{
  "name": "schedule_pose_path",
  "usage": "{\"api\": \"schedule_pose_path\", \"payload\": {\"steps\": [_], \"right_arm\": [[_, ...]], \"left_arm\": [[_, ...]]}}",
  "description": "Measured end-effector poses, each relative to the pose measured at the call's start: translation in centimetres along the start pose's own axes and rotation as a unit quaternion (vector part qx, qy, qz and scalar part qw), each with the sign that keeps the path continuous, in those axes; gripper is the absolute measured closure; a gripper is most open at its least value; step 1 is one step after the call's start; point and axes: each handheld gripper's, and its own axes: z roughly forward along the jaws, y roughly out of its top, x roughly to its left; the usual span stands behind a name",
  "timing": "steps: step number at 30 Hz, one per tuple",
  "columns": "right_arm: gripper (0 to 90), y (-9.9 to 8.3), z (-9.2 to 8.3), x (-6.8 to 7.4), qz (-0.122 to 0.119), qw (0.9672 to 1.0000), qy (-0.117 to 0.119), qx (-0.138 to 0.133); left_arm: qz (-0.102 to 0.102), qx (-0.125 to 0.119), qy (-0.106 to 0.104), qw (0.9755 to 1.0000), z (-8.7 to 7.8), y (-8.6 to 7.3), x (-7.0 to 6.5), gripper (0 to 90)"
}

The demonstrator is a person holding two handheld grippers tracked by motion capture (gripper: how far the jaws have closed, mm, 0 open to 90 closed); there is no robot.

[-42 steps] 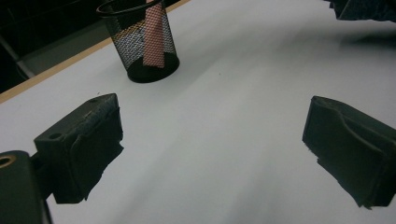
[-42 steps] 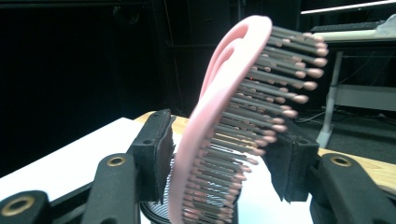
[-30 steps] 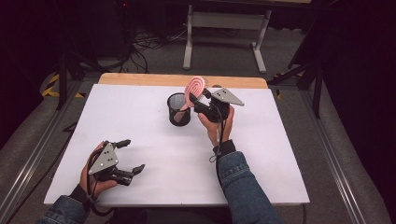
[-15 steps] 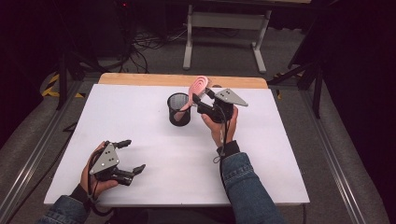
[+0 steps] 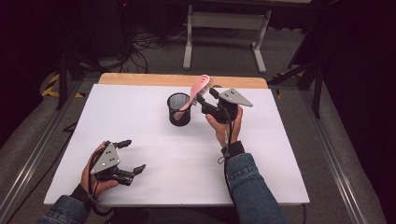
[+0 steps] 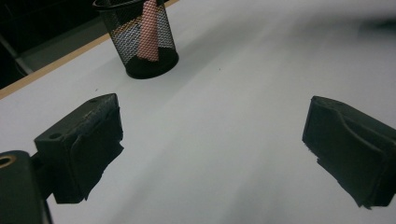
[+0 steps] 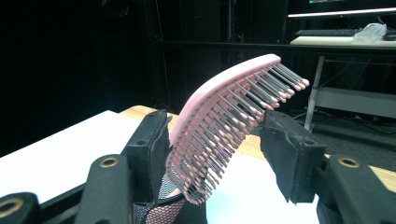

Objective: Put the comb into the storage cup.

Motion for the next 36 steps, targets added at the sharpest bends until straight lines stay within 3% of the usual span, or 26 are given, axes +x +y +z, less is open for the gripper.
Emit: {"api": "schedule_pose_path", "payload": {"steps": [16,24,36], "right_arm": [[40.6,0.7,-0.9,0.2,-0.033,0.9994,-0.004,-0.002],[38.0,1.3,-1.8,0.7,-0.065,0.9978,-0.006,-0.007],[32.9,0.9,-2.6,1.3,-0.094,0.9956,0.006,-0.002]], "left_arm": [[0.001,0.001,0.000,1.0000,0.0,0.0,0.0,5.9],[0.000,0.000,0.000,1.0000,0.0,0.0,0.0,5.9],[0.002,0.003,-0.001,1.0000,0.0,0.0,0.0,5.9]]}}
